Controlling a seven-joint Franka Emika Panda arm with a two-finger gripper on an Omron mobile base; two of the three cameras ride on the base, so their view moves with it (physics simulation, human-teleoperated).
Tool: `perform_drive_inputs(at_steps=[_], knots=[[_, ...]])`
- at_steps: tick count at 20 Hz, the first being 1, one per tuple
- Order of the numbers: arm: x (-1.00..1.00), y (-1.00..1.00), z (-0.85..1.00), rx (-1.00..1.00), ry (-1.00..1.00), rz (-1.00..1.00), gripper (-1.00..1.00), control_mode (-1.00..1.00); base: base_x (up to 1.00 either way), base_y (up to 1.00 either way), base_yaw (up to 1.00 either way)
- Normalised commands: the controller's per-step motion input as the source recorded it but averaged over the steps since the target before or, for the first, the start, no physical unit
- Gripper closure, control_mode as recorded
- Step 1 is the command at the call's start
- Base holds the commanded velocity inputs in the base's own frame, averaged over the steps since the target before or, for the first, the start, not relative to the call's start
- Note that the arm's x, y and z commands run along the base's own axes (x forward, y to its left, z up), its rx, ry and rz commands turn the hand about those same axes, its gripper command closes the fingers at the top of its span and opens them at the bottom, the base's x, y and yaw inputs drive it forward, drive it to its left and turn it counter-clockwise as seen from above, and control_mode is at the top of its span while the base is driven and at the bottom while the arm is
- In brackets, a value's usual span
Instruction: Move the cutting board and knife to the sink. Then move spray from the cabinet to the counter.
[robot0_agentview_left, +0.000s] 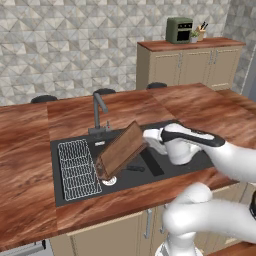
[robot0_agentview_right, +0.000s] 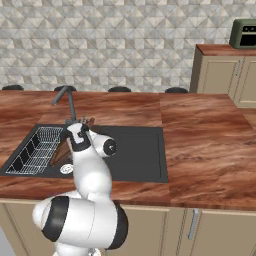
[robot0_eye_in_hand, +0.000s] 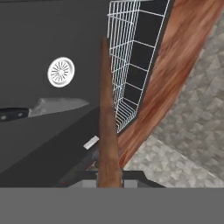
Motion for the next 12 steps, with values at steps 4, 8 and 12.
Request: perform_drive_inputs(at_steps=[4, 8, 12], knots=[[0.31, 0.2, -0.32, 0.0, 0.01, -0.05, 1.0, -1.0, 0.0, 0.0, 0.0], [0.29, 0.15, -0.32, 0.0, 0.0, -0.06, 1.0, -1.0, 0.0, 0.0, 0.0], [0.23, 0.17, -0.31, 0.0, 0.0, -0.04, 1.0, -1.0, 0.0, 0.0, 0.0]])
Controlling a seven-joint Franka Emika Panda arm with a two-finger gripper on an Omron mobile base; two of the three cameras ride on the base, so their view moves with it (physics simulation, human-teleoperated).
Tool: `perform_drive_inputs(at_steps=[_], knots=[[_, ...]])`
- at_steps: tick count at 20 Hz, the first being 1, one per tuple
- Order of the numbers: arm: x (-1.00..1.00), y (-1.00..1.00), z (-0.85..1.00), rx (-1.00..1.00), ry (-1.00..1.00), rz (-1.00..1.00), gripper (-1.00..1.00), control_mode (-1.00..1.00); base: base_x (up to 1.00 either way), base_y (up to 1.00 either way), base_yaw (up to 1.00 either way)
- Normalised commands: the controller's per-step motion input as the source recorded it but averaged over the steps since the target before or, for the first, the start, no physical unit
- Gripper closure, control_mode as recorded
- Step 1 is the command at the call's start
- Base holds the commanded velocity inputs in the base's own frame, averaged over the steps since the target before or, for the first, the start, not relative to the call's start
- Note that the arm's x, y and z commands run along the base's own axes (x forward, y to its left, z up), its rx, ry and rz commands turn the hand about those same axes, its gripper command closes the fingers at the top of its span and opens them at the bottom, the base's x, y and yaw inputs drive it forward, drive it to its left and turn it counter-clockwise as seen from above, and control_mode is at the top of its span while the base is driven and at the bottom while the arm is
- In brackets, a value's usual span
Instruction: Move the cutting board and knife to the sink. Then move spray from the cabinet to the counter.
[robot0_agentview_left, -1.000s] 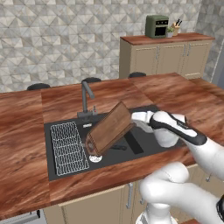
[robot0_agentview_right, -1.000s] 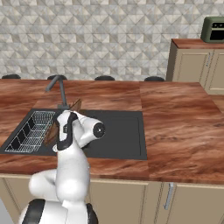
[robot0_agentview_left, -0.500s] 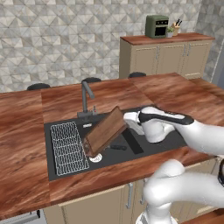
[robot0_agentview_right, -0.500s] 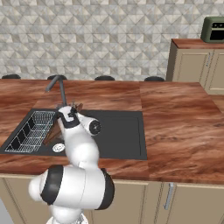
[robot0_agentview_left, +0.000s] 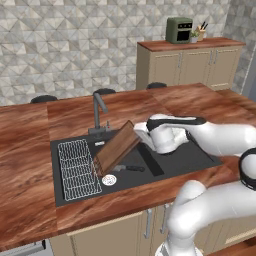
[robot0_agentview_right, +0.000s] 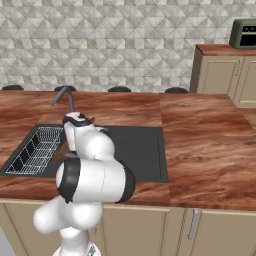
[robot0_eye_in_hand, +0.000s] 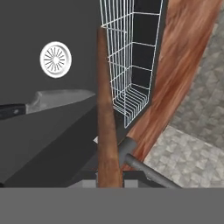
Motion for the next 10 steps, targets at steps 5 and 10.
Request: perform_drive_inputs(at_steps=[5, 10], knots=[[0.09, 0.22, -0.33, 0.02, 0.0, -0.01, 1.0, -1.0, 0.0, 0.0, 0.0], [-0.04, 0.28, -0.37, 0.07, -0.01, 0.0, 1.0, -1.0, 0.0, 0.0, 0.0]])
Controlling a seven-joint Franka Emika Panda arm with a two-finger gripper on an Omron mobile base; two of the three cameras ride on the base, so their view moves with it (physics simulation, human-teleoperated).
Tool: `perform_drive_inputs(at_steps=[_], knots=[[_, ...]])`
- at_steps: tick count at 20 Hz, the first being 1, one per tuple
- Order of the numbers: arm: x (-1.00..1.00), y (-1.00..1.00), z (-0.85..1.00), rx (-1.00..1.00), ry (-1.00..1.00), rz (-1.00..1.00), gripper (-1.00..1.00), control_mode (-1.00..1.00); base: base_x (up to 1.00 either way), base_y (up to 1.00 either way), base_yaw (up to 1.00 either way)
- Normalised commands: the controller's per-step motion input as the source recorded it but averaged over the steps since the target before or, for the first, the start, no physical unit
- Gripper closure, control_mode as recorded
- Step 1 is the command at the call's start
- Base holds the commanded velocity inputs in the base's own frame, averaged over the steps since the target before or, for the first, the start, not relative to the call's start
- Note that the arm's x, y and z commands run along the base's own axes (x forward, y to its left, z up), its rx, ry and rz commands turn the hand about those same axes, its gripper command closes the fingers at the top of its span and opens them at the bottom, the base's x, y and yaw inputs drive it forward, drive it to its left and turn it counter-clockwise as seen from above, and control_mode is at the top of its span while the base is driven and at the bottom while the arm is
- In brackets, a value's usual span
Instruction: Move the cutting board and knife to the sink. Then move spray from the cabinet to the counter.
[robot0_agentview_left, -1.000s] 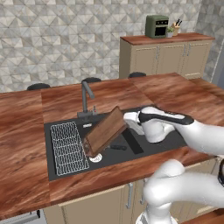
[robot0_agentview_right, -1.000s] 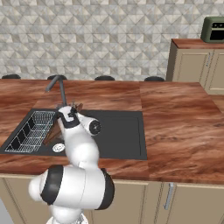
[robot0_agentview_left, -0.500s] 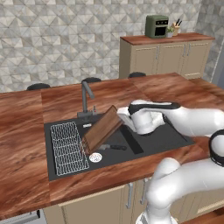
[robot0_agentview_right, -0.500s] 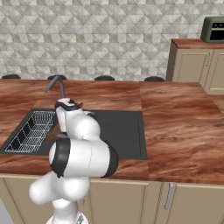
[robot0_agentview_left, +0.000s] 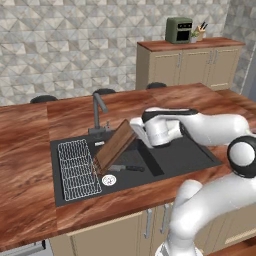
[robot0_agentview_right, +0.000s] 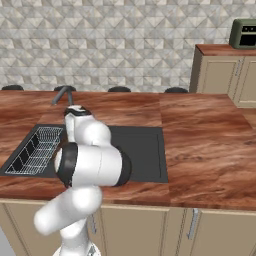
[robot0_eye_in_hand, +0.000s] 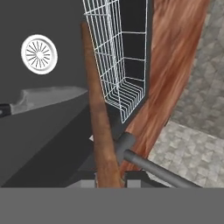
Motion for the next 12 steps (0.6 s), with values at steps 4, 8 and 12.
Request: perform_drive_inputs(at_steps=[4, 8, 12], knots=[[-0.54, 0.4, -0.35, 0.15, -0.06, 0.0, 1.0, -1.0, 0.0, 0.0, 0.0], [-0.62, 0.49, -0.37, 0.17, -0.03, 0.0, 1.0, -1.0, 0.0, 0.0, 0.0], [-0.64, 0.47, -0.37, 0.19, 0.0, 0.0, 1.0, -1.0, 0.0, 0.0, 0.0]])
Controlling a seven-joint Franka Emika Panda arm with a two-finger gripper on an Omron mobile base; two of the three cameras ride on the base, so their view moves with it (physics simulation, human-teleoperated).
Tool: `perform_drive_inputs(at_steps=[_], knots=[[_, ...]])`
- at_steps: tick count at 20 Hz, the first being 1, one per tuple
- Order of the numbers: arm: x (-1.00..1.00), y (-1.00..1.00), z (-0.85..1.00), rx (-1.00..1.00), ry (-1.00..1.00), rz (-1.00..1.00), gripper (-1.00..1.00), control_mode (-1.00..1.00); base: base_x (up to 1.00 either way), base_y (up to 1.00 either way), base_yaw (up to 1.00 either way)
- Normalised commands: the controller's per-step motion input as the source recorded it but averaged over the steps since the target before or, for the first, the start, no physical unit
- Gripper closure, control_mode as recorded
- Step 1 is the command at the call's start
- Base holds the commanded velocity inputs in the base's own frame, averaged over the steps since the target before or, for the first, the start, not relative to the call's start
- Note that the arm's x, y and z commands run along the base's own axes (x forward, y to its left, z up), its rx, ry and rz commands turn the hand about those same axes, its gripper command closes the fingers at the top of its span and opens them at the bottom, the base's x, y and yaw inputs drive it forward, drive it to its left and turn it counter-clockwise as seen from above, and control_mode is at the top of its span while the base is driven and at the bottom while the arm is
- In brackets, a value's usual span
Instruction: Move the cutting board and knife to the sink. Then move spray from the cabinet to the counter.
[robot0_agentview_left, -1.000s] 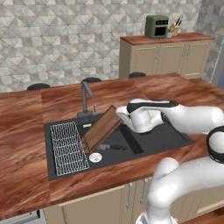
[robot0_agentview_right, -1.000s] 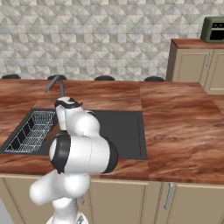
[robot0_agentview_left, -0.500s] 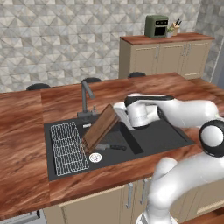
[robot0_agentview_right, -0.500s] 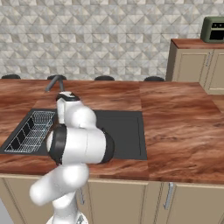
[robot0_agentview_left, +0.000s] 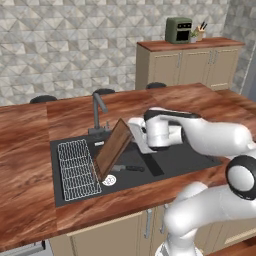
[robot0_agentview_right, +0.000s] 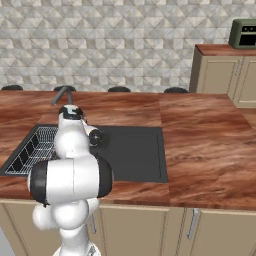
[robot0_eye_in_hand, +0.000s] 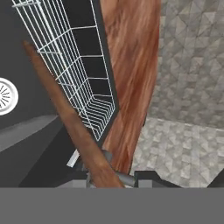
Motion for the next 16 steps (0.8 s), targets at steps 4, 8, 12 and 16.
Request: perform_drive_inputs(at_steps=[4, 8, 12, 16], knots=[[-0.48, 0.34, -0.39, 0.21, 0.0, 0.0, 1.0, -1.0, 0.0, 0.0, 0.0], [-0.02, 0.07, -0.96, 0.02, 0.0, 0.0, 1.0, -1.0, 0.0, 0.0, 0.0], [0.08, 0.14, -1.0, -0.24, 0.0, 0.0, 1.0, -1.0, 0.0, 0.0, 0.0], [0.0, 0.06, -1.0, -0.33, 0.0, 0.02, 1.0, -1.0, 0.0, 0.0, 0.0]])
